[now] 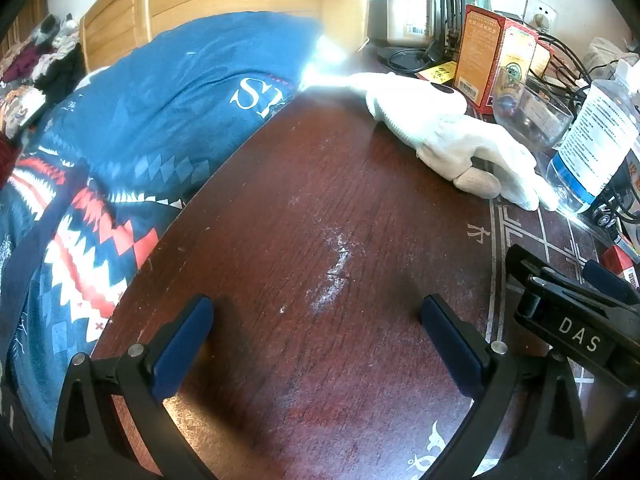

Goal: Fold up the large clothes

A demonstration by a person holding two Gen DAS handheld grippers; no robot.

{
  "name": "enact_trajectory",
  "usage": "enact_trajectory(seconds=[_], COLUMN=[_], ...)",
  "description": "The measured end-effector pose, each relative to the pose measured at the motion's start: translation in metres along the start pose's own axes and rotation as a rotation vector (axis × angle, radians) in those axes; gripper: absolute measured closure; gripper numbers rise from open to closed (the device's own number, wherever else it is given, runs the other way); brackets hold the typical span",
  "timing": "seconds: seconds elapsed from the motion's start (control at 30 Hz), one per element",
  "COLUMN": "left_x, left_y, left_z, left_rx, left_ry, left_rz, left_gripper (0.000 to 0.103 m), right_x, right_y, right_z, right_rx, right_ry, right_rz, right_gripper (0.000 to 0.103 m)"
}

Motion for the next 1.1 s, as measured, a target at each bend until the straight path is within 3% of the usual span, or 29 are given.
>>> enact_trajectory(seconds=[1.1], left_x=[0.0001], left_y=[0.0], left_z=[0.0001], left_rx=[0.0], left_ry=[0.0], left_rz=[0.0], left_gripper=[0.0], right_x=[0.0001], right_y=[0.0], right_z=[0.0001], right_rx=[0.0], right_ry=[0.0], right_rz=[0.0], right_gripper=[0.0])
Point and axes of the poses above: each gripper's, at about its wrist camera, not at the fingertips, and y roughly against the way its jaws point, z to its left, x to its underside, the point moved 4 cm from there along -y, roughly the way its jaws point, and after that the axes turned 10 degrees about x, right-handed, at the moved point
